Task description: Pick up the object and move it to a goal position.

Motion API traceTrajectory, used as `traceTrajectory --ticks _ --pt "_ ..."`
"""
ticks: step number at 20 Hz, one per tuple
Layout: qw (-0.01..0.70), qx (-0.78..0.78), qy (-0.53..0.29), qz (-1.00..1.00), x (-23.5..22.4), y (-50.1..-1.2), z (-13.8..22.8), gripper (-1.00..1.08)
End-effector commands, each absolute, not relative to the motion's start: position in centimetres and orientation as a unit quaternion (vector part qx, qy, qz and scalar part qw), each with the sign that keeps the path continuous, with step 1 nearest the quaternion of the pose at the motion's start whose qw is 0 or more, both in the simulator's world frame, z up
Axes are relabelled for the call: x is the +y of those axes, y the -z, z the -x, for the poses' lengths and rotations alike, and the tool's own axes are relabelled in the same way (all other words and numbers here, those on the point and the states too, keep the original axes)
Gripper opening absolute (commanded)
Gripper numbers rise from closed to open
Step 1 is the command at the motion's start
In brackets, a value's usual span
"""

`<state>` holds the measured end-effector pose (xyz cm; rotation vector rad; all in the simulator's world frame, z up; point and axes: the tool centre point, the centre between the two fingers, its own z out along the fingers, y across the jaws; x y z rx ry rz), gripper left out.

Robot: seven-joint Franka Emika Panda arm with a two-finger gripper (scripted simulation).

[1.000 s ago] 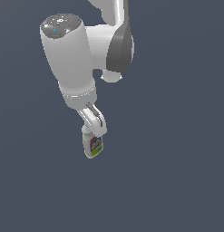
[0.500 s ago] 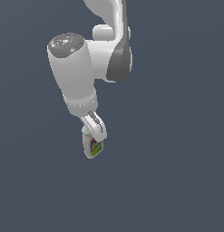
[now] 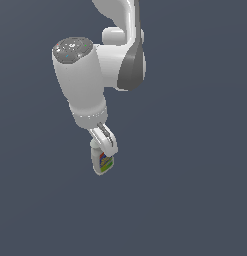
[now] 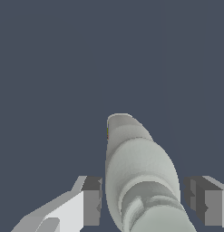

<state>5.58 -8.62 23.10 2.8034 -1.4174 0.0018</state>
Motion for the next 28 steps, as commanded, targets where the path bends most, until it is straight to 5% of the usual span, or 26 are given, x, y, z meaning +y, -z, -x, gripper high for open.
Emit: traceTrajectory --ticks 1,28 --pt "0.0 -0.451 -0.001 -0.892 -8.6 -23.1 -5.6 -1.0" --pt "0.0 -0.451 0.0 -0.893 -1.9 -29.2 -1.0 -1.0"
